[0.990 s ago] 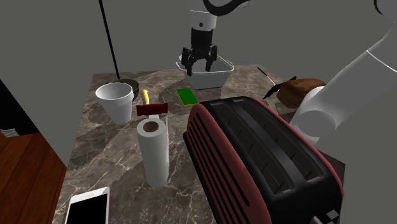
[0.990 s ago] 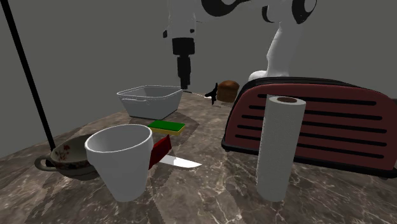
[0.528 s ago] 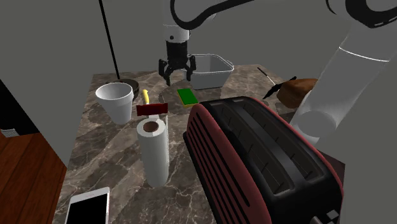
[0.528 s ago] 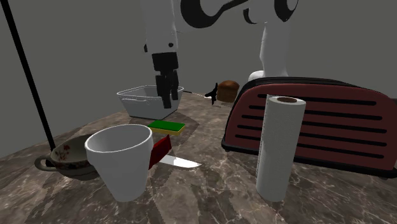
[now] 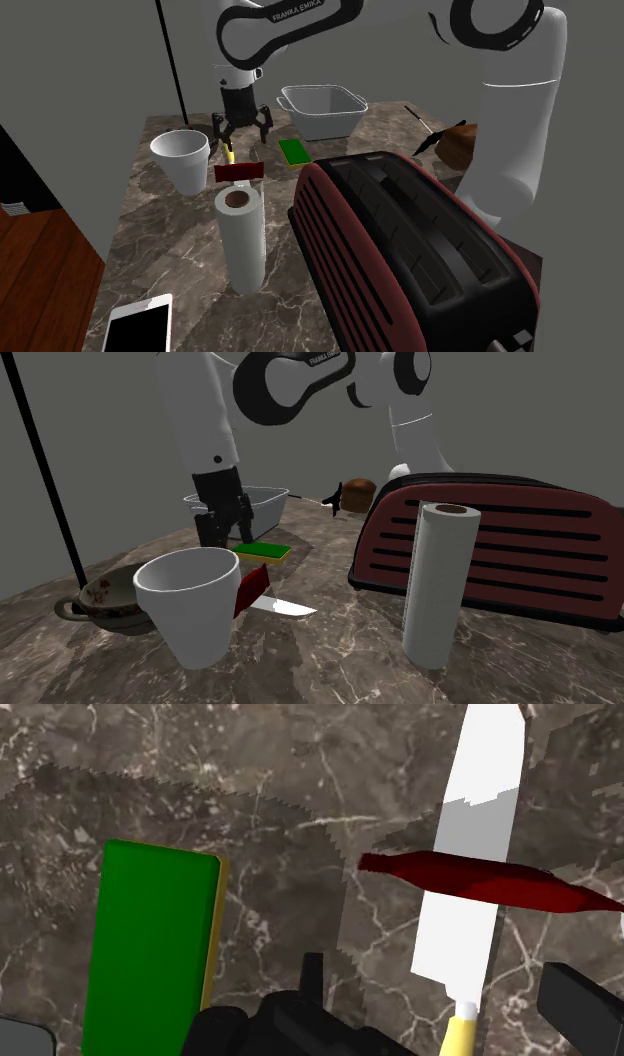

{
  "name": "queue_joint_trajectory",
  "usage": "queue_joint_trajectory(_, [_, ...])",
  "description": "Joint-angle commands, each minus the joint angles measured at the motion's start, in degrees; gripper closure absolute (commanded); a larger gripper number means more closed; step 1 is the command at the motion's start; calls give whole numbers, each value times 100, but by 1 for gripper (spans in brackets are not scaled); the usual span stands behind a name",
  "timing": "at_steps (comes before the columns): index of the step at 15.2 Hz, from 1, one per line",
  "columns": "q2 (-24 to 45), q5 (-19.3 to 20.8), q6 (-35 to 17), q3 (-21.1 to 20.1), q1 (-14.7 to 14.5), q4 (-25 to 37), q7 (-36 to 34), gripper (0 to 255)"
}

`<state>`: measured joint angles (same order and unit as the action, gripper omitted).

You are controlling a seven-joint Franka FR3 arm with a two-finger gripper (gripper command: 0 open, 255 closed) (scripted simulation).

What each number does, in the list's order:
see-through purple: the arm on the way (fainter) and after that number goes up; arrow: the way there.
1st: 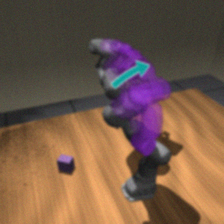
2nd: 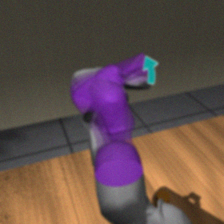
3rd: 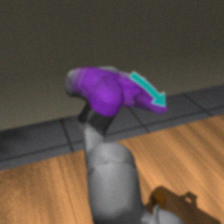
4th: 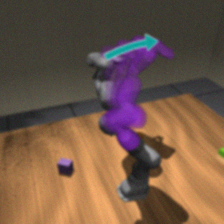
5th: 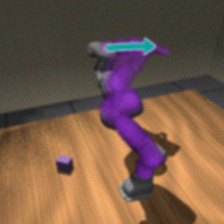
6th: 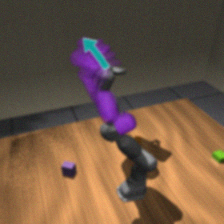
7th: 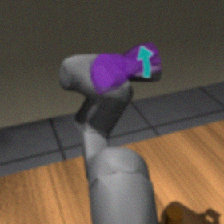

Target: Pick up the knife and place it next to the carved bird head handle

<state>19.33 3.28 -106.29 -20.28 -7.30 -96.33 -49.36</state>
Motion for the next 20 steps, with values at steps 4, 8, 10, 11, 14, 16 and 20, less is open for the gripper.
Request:
queue_joint_trajectory(4, [991,194,182,76,-279,979,-396,0])
queue_joint_trajectory(8, [1023,210,-113,86,-274,713,-409,0])
queue_joint_trajectory(10, [1046,220,-257,91,-274,591,-416,0])
queue_joint_trajectory(11, [1054,224,-298,93,-274,557,-419,0])
queue_joint_trajectory(14, [1054,224,-298,93,-274,557,-419,0])
queue_joint_trajectory(16, [1054,224,-298,93,-274,557,-419,0])
queue_joint_trajectory(20, [1053,223,-298,93,-273,557,-418,255])
